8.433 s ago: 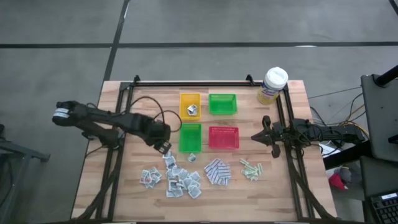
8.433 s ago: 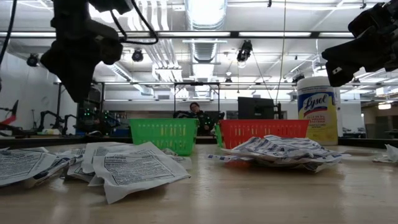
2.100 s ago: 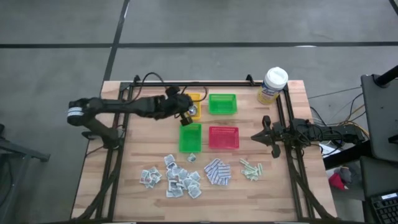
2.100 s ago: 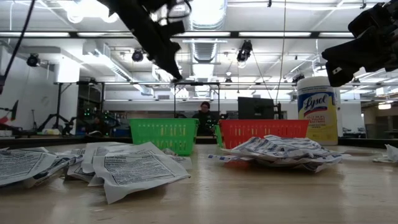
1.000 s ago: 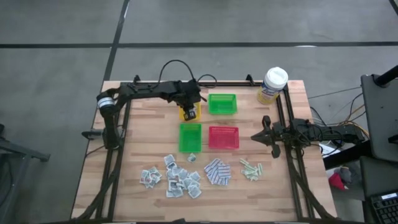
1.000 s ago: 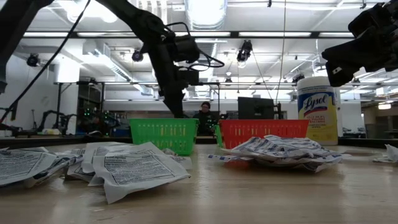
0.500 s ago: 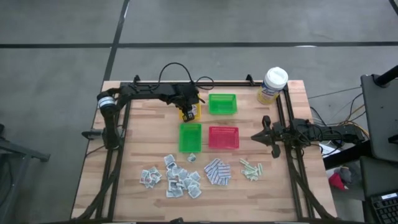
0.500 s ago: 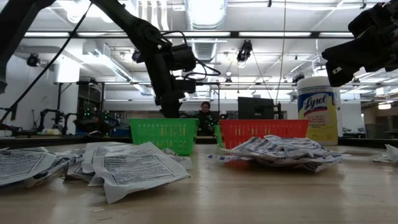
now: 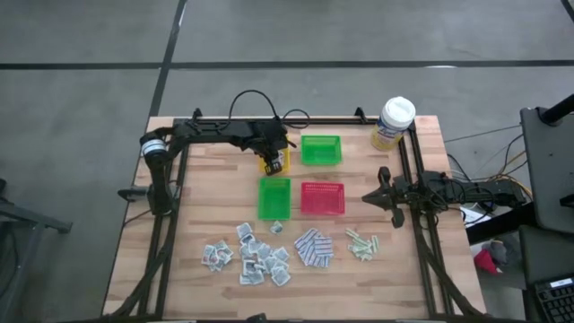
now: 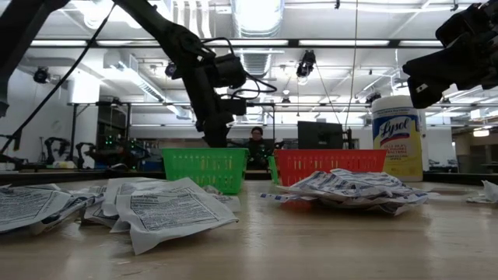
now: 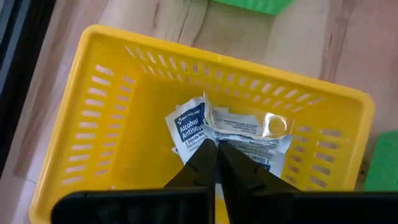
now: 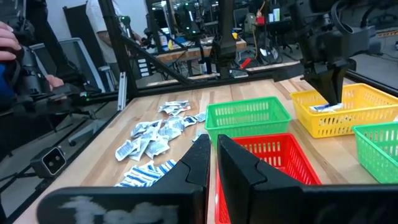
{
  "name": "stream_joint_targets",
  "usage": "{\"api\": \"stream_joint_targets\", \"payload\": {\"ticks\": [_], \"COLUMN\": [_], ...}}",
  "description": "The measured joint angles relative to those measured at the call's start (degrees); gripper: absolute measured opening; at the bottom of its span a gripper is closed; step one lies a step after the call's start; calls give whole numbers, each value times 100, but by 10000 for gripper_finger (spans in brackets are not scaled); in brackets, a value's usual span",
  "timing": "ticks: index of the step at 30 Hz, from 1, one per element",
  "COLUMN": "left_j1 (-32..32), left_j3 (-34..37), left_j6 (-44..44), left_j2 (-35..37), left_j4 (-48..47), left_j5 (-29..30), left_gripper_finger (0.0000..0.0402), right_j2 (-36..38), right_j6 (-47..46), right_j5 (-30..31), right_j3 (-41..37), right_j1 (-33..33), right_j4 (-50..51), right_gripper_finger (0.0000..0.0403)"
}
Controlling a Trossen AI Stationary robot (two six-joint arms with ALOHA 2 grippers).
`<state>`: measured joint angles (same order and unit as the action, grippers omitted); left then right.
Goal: Pick & Place First Aid Supplies
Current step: Put the blue alcohol pad into the yellow bin
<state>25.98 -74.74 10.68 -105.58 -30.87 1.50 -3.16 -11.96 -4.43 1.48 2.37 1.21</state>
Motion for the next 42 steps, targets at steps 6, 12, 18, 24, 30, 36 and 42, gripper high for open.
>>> {"api": "stream_joint_targets", "payload": {"ticks": [6, 12, 18, 24, 30, 36, 42], "left_j1": [-1, -180, -688, -1330, -1805, -2200, -2611], "left_j3": [-1, -115, -122, -32, 166, 838, 1577], "left_j6": [3, 25, -224, -1291, -3377, -4913, -5712], "left_j2": [0, 240, 1072, 1820, 2259, 2628, 2873], "left_j4": [29, -298, -791, -1880, -2978, -2904, -2262], "left_j5": [3, 629, 1158, 1120, 427, -903, -1244], "left_gripper_finger": [68, 99, 99, 98, 97, 97, 97], "right_j2": [0, 0, -3, -2, 0, 0, 0], "right_j6": [0, 0, 2, 0, 2, 2, 2], "right_j5": [-1, 0, -1, 0, 0, 0, 0], "right_j3": [2, 1, 1, 1, 2, 2, 2], "right_j1": [-1, -1, 0, -1, 0, 0, 0], "right_j4": [0, 0, 0, 0, 0, 0, 0], "right_gripper_finger": [28, 28, 28, 28, 28, 28, 28]}}
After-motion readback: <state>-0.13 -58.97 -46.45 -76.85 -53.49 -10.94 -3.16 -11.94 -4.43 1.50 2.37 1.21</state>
